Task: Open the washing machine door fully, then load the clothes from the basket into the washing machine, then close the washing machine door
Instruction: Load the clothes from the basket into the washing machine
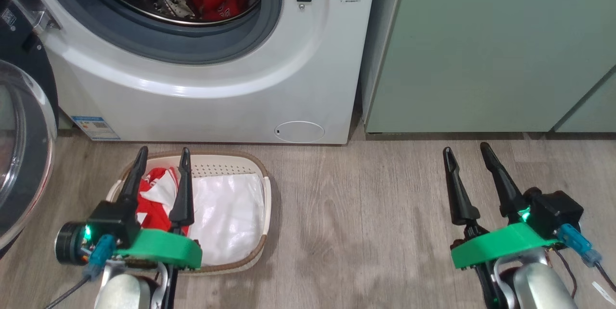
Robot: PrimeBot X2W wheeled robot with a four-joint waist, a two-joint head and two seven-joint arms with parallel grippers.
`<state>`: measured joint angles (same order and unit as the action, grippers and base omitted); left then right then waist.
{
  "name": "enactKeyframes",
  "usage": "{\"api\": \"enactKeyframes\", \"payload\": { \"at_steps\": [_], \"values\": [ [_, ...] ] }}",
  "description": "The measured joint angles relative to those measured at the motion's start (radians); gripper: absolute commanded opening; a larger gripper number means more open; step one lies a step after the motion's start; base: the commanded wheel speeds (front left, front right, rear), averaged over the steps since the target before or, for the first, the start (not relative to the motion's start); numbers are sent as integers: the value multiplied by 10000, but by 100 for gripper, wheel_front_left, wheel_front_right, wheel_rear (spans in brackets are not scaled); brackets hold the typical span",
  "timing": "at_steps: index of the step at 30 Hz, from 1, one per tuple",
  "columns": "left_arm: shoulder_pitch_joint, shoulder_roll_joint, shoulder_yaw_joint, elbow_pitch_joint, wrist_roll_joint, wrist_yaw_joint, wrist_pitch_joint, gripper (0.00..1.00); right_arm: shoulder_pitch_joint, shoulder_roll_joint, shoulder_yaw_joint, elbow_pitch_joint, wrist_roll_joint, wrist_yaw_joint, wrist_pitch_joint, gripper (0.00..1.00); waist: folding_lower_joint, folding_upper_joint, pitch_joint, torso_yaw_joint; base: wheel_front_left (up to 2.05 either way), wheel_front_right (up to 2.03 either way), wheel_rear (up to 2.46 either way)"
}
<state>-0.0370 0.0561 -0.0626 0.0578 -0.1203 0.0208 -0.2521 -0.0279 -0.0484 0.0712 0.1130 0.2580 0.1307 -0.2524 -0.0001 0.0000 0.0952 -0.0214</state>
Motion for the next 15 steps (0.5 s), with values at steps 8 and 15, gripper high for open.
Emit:
{"api": "enactKeyframes", "payload": {
  "at_steps": [8,15],
  "values": [
    [0,-33,21,-4,0,0,0,100,0,0,0,2,0,0,0,100,0,0,-45,9,0,0,0],
    [0,-46,29,-2,-8,0,0,100,0,0,4,0,0,0,-2,100,0,0,-54,15,0,0,0]
  ]
}}
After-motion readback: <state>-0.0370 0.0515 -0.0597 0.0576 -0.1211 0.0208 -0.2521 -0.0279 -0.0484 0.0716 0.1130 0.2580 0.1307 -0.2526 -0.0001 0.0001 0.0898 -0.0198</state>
